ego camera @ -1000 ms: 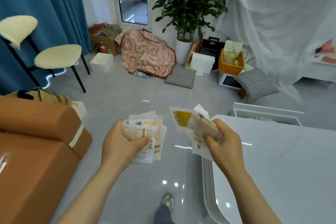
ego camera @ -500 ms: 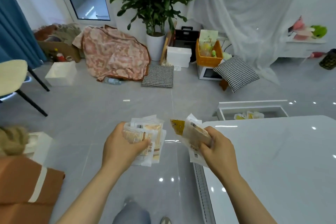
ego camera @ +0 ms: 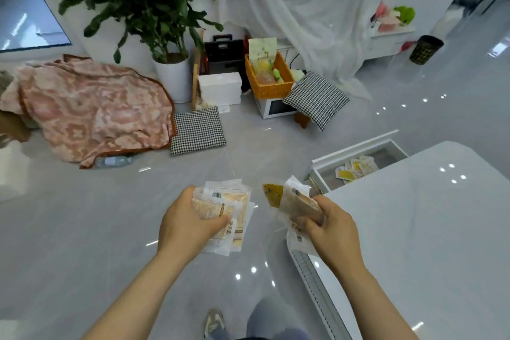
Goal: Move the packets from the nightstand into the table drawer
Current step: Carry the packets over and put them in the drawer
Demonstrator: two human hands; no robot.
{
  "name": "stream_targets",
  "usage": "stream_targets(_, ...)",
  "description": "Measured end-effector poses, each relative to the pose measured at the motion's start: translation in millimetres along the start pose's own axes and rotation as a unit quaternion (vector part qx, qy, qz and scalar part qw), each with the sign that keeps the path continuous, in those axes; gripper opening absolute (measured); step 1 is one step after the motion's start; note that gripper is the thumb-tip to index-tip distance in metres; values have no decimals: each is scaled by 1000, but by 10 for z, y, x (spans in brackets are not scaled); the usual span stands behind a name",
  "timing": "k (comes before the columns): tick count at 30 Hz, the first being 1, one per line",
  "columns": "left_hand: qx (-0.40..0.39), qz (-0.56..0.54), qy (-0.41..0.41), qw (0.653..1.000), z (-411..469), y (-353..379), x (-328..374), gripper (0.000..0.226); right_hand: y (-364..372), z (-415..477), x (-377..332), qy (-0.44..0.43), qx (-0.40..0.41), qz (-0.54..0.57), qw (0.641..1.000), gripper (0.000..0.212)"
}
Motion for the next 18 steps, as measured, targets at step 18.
stream_targets(18,-85,85,81,989,2590,640,1420,44,-94,2348,171,101,58,3,993,40)
Point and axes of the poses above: each hand's wrist, its own z-axis towards the middle knuckle, its own y-axis out of the palm, x = y × z, the point moved 2 cm from there along z, towards the middle knuckle, and after that the axes turned 5 degrees about z, right-handed, at the moved point
